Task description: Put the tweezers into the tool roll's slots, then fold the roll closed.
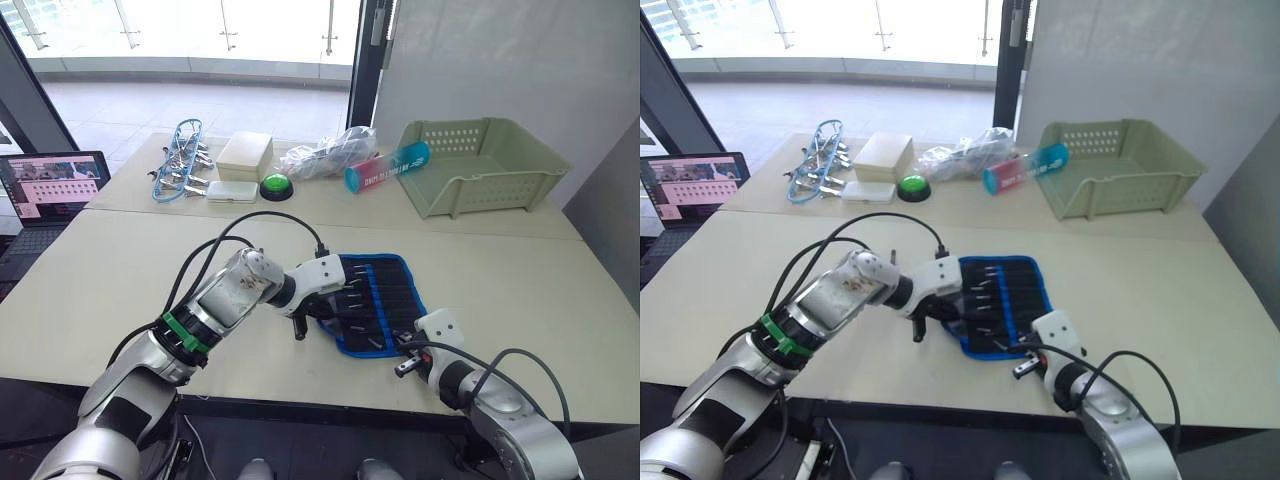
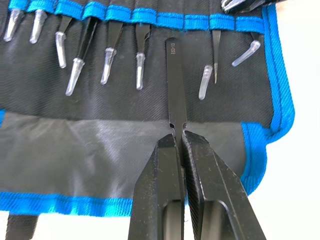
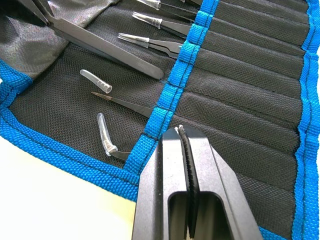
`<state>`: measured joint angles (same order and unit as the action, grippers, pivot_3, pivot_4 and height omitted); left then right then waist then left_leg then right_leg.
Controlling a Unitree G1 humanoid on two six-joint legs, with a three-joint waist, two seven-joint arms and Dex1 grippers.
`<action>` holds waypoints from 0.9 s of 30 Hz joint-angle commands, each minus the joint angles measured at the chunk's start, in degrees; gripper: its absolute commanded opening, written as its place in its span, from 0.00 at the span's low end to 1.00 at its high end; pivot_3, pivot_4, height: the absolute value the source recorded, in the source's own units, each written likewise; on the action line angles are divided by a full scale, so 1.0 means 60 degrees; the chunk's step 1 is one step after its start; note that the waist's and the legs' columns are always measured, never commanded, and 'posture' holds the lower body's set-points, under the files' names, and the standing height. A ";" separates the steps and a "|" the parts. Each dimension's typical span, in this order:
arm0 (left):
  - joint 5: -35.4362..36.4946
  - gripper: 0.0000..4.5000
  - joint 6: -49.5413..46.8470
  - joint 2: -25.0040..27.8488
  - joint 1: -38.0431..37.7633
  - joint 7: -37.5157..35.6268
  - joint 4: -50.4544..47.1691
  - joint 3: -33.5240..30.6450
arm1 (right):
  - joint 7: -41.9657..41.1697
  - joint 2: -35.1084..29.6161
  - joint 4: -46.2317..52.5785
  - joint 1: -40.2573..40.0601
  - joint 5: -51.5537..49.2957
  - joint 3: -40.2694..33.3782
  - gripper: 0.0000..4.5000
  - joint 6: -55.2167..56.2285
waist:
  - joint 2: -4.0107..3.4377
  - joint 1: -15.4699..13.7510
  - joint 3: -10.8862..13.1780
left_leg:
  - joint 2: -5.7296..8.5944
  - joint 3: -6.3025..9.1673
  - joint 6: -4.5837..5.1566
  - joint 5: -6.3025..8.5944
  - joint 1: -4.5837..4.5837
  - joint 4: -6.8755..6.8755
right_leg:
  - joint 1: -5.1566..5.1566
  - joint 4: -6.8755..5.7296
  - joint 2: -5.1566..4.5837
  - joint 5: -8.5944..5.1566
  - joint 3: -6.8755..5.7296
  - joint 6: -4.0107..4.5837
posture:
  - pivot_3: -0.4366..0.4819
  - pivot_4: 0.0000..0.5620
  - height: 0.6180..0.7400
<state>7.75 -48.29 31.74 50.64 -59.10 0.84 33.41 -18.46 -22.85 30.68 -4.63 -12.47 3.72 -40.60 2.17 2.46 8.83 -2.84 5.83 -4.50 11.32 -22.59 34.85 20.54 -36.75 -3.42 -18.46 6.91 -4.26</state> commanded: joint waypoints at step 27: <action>-0.1778 0.01 0.1849 -0.2691 0.0817 -0.0237 0.2334 0.0486 | 0.0211 0.0002 -0.0186 -0.0289 -0.0007 0.0356 0.00 -0.1312 | -0.0006 -0.0042 -0.0003 | 0.0003 0.0005 0.0005 0.0002 -0.0020 0.0013 | 0.0004 -0.0002 0.0001 0.0006 -0.0002 0.0011 | 0.48 0.27 1.00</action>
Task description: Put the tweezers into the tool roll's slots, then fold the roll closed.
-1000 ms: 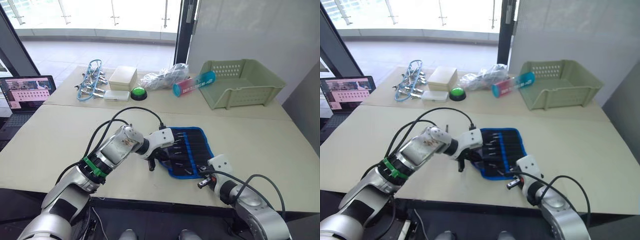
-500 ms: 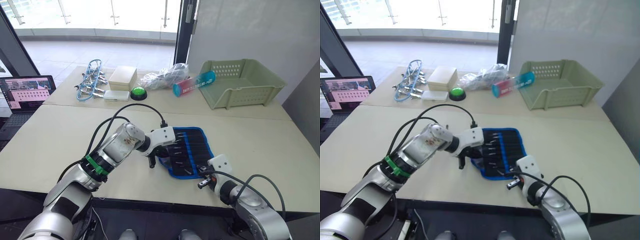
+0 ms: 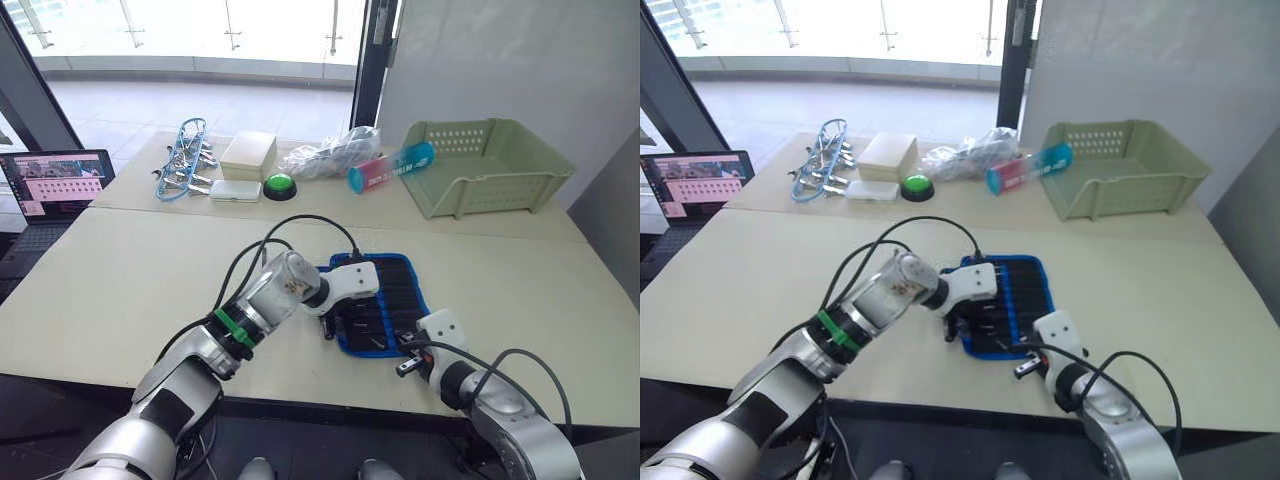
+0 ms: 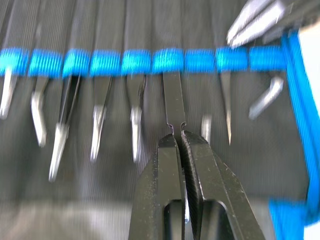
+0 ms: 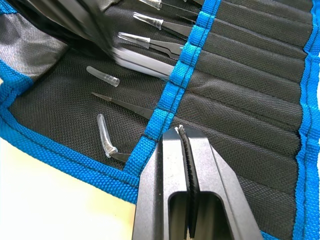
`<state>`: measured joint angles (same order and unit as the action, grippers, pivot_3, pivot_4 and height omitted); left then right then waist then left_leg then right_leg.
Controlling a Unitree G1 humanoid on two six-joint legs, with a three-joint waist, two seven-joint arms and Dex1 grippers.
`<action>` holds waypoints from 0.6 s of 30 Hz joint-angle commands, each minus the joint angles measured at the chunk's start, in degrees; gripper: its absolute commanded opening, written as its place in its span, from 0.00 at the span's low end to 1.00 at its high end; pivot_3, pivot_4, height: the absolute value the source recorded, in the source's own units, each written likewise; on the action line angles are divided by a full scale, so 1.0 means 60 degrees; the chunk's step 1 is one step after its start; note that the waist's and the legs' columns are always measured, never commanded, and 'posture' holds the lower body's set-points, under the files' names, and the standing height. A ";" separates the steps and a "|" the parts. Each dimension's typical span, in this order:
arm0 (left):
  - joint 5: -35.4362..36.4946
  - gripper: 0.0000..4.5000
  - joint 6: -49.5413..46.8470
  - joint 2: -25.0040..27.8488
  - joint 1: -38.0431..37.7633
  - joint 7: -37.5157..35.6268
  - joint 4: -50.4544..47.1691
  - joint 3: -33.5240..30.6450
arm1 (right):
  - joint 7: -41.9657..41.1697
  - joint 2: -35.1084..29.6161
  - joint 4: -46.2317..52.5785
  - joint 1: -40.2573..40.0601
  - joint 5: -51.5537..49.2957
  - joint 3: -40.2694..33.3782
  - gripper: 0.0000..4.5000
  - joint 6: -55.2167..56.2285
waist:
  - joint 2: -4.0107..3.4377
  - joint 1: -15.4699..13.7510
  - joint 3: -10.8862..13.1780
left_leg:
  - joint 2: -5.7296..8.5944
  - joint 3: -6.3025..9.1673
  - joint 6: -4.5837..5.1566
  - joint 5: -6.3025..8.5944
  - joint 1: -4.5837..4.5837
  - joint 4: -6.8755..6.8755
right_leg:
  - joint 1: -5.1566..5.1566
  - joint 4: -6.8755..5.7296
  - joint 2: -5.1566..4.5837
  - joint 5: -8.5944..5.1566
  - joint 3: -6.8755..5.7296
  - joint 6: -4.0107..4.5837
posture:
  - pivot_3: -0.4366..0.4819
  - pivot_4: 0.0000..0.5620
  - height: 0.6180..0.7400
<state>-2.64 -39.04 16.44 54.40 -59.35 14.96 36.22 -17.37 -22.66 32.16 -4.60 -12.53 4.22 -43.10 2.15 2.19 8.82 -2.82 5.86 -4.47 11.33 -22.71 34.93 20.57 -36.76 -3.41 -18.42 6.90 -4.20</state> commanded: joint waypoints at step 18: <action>-0.0753 0.01 0.2844 -0.2115 0.0711 0.0664 0.3645 -0.0598 | 0.0033 -0.0044 0.0054 -0.0809 -0.0202 0.0539 0.00 -0.2013 | 0.0013 -0.0225 -0.0017 | 0.0010 0.0014 0.0005 0.0003 0.0010 0.0019 | -0.0037 0.0010 0.0000 -0.0002 -0.0001 -0.0002 | 0.48 0.27 1.00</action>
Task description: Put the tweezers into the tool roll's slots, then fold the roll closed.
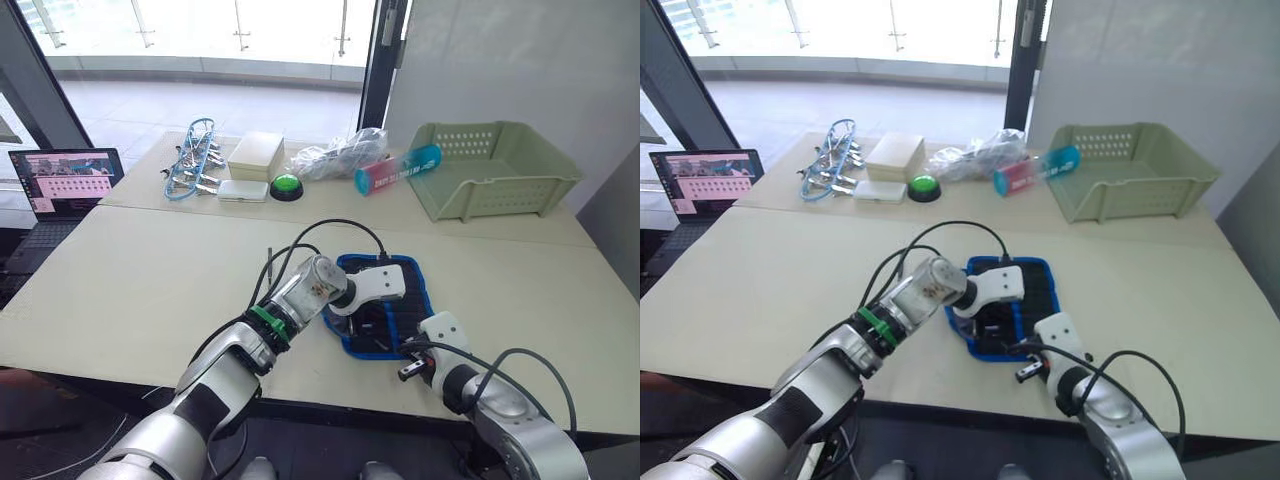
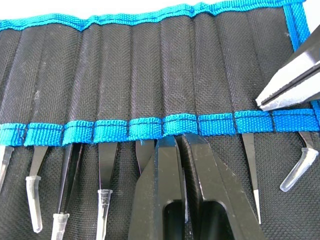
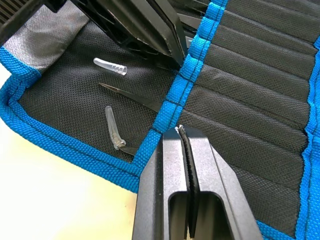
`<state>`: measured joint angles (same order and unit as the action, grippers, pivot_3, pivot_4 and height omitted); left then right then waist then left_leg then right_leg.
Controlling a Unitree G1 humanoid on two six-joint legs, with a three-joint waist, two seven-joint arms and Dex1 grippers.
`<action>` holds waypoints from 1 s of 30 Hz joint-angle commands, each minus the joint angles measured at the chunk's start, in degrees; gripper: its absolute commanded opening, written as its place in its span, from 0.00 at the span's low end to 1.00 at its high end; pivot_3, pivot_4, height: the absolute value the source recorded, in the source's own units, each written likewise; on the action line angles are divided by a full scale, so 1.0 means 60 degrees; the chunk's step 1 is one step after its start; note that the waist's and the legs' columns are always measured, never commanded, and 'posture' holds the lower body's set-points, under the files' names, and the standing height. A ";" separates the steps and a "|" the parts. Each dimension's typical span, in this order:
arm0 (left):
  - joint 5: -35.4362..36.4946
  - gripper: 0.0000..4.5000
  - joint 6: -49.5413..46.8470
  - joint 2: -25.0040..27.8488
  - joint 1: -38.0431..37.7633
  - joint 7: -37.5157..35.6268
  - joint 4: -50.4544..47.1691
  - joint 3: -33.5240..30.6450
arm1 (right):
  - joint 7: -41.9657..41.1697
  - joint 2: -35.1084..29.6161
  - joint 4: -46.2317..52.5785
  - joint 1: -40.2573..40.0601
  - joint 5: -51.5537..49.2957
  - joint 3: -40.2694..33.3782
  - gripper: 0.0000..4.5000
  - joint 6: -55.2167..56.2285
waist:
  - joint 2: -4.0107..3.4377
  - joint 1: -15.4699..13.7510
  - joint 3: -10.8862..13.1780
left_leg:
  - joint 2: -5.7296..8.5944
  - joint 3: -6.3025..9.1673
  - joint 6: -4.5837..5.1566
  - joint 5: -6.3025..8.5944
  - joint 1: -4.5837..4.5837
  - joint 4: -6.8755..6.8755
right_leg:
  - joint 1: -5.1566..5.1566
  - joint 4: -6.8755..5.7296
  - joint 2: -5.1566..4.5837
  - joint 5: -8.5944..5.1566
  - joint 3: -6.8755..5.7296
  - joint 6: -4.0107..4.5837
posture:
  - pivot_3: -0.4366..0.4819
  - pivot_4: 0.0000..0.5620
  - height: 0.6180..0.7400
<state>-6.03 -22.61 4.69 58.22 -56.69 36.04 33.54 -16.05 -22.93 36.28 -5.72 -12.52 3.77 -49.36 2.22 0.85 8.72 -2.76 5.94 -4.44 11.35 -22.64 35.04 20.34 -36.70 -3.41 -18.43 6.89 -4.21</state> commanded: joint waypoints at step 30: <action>0.3528 0.99 -0.2260 0.2264 -1.0461 0.3741 -1.2139 -0.7607 | -0.1435 -0.0674 -0.1581 -0.0156 -0.0138 -0.0084 0.00 0.0902 | 0.0017 0.0104 -0.0004 | -0.0013 0.0014 -0.0019 0.0010 0.0042 -0.0013 | -0.0024 -0.0011 -0.0006 -0.0004 -0.0008 0.0018 | 0.48 0.27 1.00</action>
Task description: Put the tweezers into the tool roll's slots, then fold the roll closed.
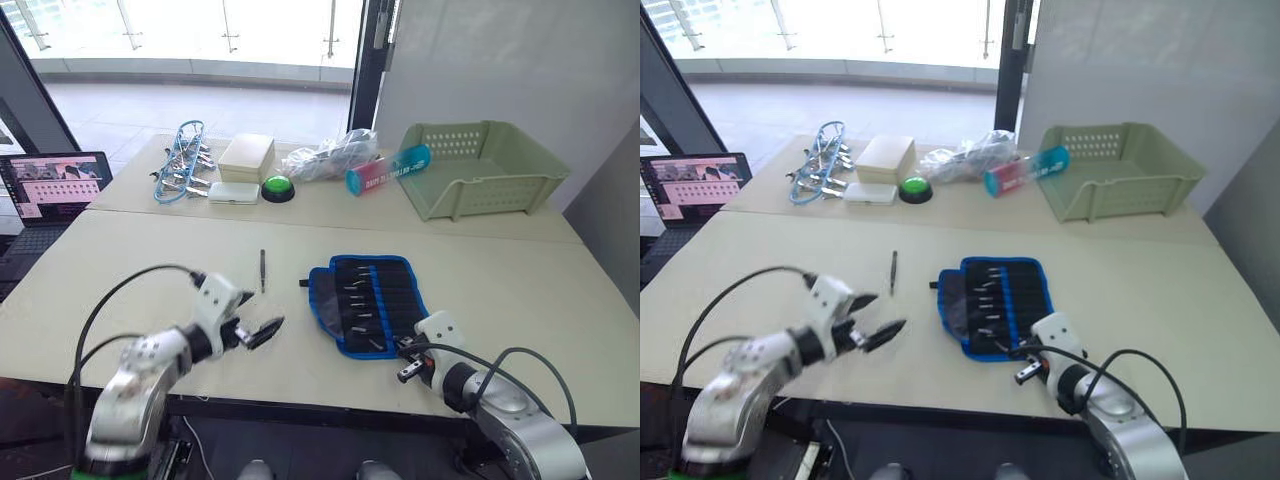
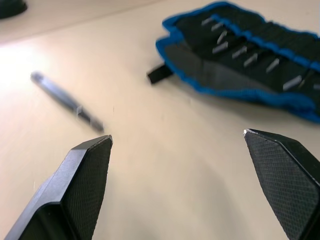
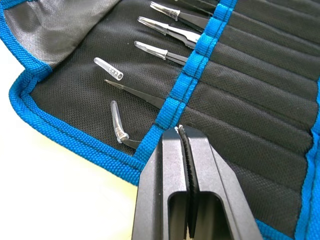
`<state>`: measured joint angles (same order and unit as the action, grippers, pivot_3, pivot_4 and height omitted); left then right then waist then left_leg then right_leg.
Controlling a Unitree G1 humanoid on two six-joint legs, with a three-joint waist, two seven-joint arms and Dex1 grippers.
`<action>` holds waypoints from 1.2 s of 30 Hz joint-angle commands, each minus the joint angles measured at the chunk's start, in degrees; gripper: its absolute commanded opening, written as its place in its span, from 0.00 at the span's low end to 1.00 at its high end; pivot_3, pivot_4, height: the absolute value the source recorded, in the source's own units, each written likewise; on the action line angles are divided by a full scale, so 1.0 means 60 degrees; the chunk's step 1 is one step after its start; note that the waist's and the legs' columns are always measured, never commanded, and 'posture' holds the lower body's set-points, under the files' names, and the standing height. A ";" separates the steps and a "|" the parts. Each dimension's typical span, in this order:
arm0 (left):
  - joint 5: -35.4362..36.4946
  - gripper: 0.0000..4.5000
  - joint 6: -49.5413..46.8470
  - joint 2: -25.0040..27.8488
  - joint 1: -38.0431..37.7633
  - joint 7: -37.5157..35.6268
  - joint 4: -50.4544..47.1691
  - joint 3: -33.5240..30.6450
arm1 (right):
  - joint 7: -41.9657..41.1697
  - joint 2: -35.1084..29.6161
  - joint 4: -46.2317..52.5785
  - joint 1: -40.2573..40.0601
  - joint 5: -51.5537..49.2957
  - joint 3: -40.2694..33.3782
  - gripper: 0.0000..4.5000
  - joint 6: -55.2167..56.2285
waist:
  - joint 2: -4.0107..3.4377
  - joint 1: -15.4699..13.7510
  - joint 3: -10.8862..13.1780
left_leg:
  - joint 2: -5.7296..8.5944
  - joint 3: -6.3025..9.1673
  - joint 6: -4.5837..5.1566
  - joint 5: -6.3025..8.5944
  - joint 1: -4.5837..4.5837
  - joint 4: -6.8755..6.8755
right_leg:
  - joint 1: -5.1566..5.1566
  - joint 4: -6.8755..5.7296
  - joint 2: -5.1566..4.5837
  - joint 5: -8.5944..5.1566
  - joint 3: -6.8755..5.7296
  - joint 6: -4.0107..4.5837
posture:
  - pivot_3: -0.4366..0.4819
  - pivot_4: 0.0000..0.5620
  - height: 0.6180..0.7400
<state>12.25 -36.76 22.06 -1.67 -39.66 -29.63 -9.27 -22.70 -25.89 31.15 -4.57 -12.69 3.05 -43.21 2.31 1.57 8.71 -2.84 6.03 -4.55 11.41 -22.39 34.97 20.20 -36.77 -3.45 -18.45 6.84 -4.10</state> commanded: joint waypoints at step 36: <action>-0.1072 0.99 0.0648 -0.2389 0.2311 0.4624 0.4404 0.1403 | -0.0356 -0.0537 0.0066 -0.0725 -0.0382 -0.0480 0.00 -0.0152 | -0.0152 -0.0187 -0.0133 | 0.0007 -0.0071 0.0058 0.0078 0.0034 0.0062 | -0.0028 0.0028 -0.0005 0.0015 0.0023 -0.0013 | 0.48 0.27 1.00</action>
<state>5.74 -32.73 8.59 11.69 -11.44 -7.94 -2.54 -24.74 -29.15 32.40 -7.58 -14.79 -0.74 -42.18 1.40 0.45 7.91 -2.80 5.60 -4.22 11.86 -22.17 35.34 20.03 -36.64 -3.48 -18.37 6.98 -4.18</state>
